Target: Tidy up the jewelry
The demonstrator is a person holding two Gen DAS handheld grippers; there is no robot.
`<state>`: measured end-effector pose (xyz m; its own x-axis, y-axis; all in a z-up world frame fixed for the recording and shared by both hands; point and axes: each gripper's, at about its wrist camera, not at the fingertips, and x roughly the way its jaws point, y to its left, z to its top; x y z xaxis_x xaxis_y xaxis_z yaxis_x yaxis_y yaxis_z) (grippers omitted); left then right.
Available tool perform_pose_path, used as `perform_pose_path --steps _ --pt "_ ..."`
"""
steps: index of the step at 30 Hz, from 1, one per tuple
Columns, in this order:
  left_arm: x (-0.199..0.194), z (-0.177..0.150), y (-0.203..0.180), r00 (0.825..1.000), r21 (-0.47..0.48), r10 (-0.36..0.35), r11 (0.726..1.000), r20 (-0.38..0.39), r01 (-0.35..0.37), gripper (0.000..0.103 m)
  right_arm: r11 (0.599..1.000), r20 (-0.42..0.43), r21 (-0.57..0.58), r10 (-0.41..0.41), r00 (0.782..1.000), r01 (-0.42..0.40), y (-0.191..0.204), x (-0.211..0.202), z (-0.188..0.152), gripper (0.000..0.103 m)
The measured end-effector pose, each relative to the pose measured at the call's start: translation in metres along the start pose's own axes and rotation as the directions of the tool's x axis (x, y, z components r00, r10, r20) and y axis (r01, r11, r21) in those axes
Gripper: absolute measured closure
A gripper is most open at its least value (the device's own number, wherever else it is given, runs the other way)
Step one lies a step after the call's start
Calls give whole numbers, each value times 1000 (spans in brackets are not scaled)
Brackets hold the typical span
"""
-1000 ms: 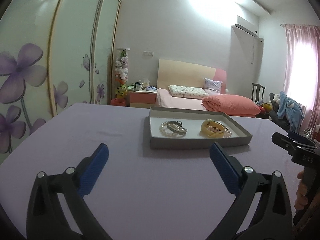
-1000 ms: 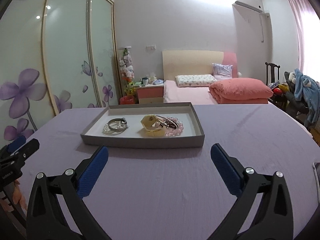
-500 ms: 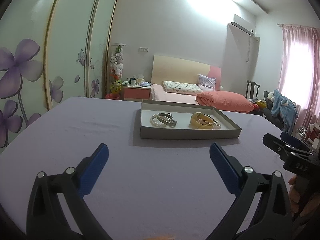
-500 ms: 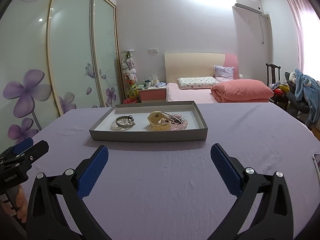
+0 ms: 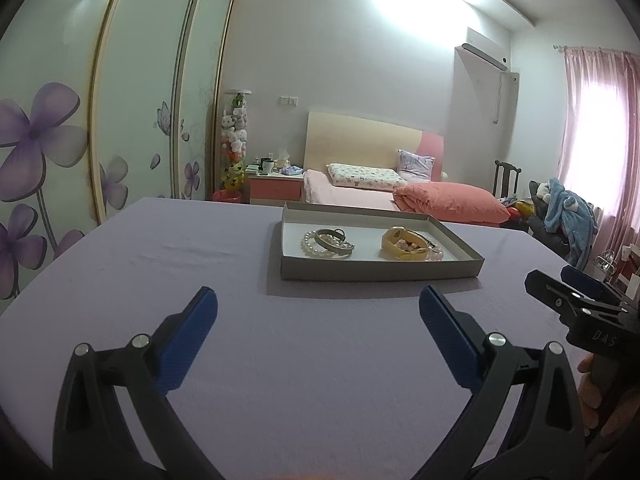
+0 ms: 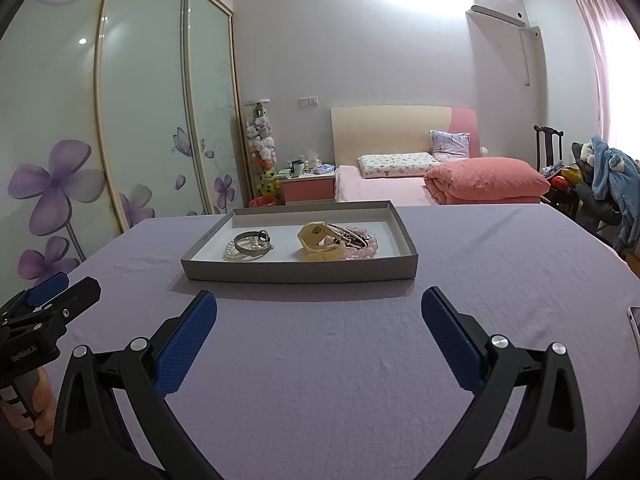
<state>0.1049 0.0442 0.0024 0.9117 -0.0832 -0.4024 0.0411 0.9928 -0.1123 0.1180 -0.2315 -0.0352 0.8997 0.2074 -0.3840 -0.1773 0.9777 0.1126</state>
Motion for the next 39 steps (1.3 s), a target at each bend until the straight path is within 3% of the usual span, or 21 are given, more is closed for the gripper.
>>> perform_pose_path --steps 39 --pt "0 8 -6 1000 8 -4 1000 5 4 4 1000 -4 6 8 1000 -8 -1 -2 2 2"
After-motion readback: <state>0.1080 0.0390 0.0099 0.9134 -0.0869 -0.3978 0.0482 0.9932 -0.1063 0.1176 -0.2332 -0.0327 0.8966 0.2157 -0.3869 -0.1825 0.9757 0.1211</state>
